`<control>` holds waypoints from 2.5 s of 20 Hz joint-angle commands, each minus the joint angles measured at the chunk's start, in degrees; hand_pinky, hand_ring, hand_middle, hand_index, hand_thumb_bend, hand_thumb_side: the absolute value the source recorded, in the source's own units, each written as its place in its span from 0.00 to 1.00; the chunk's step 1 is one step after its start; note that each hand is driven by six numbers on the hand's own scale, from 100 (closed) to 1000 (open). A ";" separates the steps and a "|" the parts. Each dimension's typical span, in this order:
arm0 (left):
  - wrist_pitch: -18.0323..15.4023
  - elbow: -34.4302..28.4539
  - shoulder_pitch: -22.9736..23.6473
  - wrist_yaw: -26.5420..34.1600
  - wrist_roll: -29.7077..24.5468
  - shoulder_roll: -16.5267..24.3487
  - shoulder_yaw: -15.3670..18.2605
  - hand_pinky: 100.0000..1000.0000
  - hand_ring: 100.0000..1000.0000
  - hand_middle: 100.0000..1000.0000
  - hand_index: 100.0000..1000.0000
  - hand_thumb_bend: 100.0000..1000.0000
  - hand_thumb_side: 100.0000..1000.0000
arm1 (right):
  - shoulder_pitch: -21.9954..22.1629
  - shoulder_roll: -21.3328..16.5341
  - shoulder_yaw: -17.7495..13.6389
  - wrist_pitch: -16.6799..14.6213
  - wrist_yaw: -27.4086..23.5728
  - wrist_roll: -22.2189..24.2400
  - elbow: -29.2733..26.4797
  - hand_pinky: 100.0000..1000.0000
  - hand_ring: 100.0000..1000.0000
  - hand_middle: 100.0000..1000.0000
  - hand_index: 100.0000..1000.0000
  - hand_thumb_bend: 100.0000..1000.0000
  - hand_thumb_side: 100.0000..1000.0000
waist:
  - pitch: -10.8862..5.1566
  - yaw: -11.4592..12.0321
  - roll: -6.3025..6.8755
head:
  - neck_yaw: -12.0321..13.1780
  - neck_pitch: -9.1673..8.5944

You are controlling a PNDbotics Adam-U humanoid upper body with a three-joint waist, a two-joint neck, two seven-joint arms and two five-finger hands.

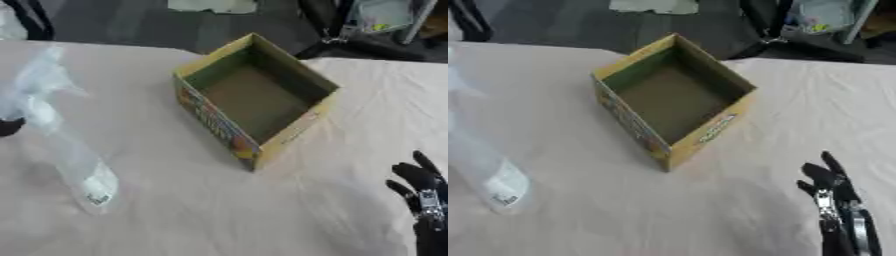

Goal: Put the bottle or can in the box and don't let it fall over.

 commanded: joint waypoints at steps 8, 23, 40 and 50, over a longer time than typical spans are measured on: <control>0.21 0.38 -2.41 -0.53 -2.62 0.87 -1.36 1.00 1.00 1.00 0.94 0.49 0.79 | -0.30 -0.85 0.23 0.19 -0.32 0.23 -0.70 0.79 0.87 1.00 0.72 0.00 0.72 | -0.95 -0.01 0.35 | 0.10 -0.86; 0.88 1.38 -5.06 0.69 -4.64 -1.87 -3.60 1.00 1.00 1.00 0.93 0.45 0.78 | -0.77 -0.63 0.36 1.11 -0.35 0.31 -0.70 0.79 0.86 1.00 0.72 0.00 0.73 | -0.62 0.23 0.21 | -0.18 -1.77; 0.55 -0.65 -4.10 2.13 -6.98 -2.37 -3.55 1.00 1.00 0.93 0.85 0.12 0.67 | -1.20 -0.45 0.26 2.21 -0.08 0.10 -0.70 0.80 0.86 1.00 0.72 0.00 0.75 | -0.27 0.77 0.16 | 0.32 -1.74; 0.31 -0.43 -3.42 1.07 -6.37 -2.12 -3.29 1.00 1.00 0.93 0.85 0.08 0.66 | -1.28 -0.22 0.25 2.61 0.19 0.13 -0.70 0.80 0.86 1.00 0.72 0.00 0.76 | -0.10 0.91 0.13 | 0.91 -1.63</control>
